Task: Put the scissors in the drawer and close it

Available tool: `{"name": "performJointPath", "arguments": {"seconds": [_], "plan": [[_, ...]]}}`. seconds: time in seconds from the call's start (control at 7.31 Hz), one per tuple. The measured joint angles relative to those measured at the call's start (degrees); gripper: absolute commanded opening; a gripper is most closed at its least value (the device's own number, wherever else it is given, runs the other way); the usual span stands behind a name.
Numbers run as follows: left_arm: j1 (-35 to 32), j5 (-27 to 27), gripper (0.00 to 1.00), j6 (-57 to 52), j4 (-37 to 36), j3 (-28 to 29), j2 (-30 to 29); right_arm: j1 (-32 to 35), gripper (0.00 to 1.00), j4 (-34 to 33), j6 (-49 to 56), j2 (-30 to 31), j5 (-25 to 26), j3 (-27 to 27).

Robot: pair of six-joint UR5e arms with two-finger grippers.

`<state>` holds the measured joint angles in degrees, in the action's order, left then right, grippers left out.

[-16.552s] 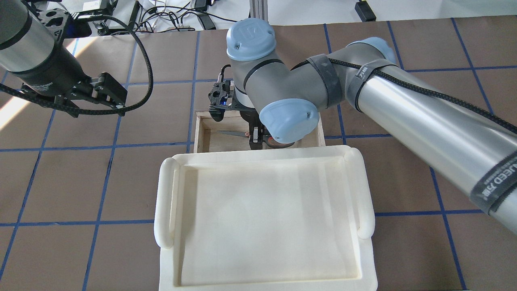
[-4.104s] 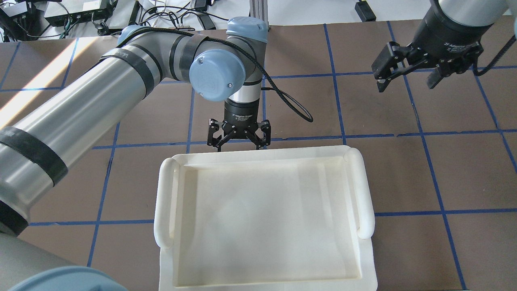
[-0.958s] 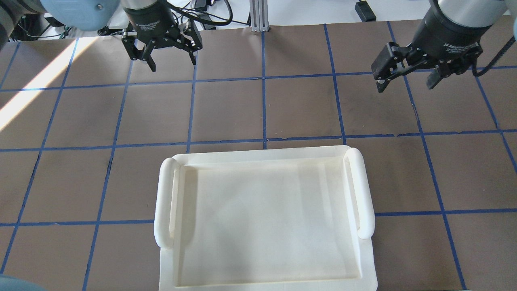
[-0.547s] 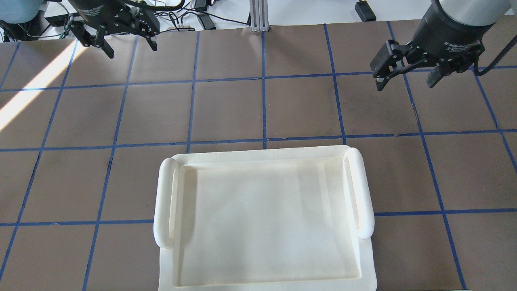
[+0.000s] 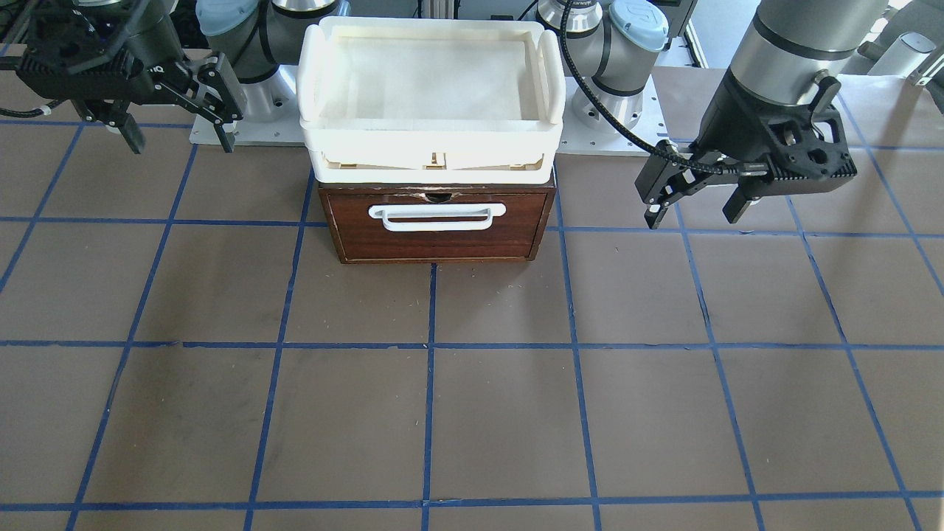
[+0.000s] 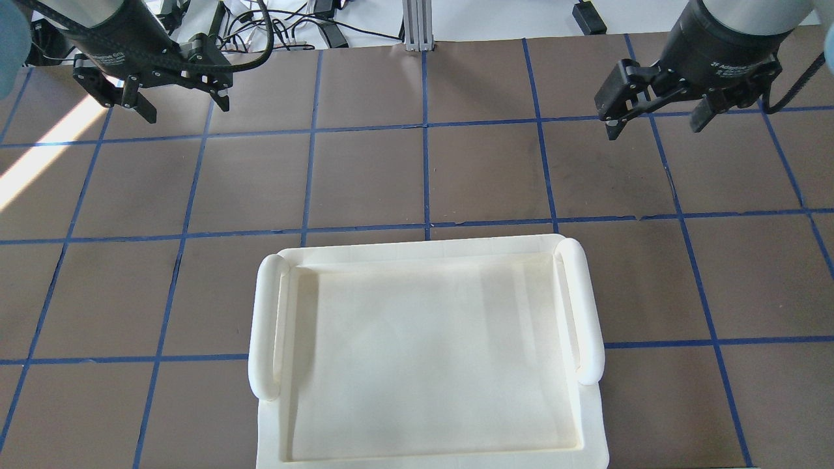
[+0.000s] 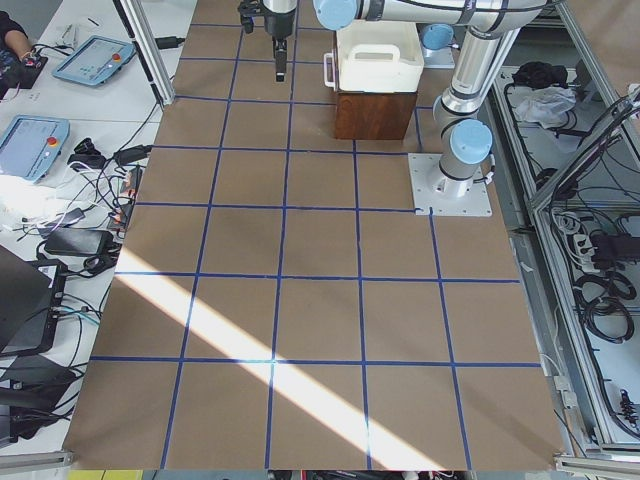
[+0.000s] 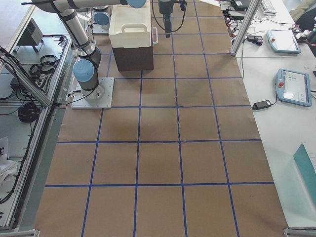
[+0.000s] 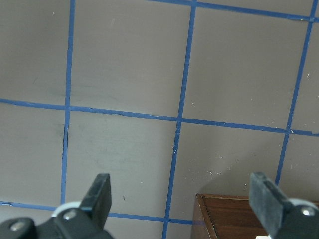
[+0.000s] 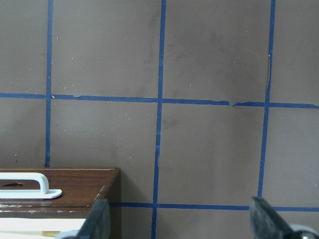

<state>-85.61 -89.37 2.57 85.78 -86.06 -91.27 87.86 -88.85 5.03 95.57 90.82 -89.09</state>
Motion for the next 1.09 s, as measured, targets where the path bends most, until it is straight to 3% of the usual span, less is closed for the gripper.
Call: {"name": "performJointPath", "arguments": {"seconds": [0.41,1.09], "plan": [[0.4,-0.1,1.0,-0.4,-0.8,-4.3,3.8,0.2,1.0,-0.2,-0.2,-0.5,-0.5,0.9],[1.0,-0.2,1.0,-0.4,2.9,-5.2,5.5,2.5,1.0,-0.4,-3.3,-1.9,-1.5,1.9]]}}
